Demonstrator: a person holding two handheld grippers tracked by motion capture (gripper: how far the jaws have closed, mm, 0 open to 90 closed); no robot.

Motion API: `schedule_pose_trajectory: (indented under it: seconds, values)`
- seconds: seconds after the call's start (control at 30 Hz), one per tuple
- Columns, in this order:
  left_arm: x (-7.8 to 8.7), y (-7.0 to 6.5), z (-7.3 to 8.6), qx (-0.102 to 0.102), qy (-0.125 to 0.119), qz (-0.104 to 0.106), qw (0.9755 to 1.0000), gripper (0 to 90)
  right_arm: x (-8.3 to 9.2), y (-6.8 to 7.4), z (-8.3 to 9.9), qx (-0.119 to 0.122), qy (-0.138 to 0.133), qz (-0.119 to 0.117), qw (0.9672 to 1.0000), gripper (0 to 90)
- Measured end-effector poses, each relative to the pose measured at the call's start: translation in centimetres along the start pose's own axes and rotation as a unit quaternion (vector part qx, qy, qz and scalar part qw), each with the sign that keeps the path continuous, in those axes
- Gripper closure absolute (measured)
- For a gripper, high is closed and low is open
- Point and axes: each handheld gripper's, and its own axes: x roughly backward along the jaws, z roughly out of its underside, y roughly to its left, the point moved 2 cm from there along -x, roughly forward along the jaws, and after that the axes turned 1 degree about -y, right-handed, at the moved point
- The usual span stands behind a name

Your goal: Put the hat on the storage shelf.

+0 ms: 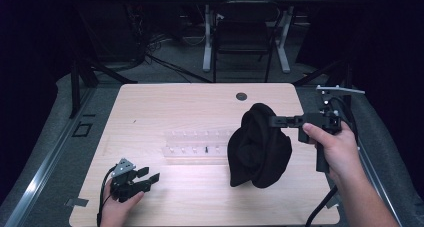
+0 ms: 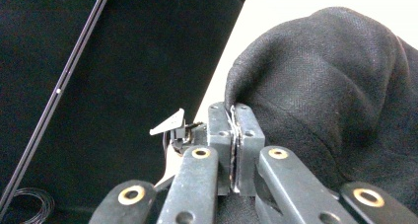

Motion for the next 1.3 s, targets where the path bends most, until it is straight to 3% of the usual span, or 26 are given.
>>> schedule_pose_trajectory:
  seconds: [0.63, 1.3]
  values:
    - [0.0, 0.1, 0.0, 0.001, -0.002, 0.000, 1.0000, 45.9, -1.0, 2.1, -2.3, -0.001, -0.006, -0.008, 1.0000, 88.5]
    - [0.2, 0.3, -0.1, 0.004, -0.007, 0.001, 1.0000, 45.8, -5.1, 3.3, -5.2, 0.006, -0.016, -0.007, 0.9998, 88.5]
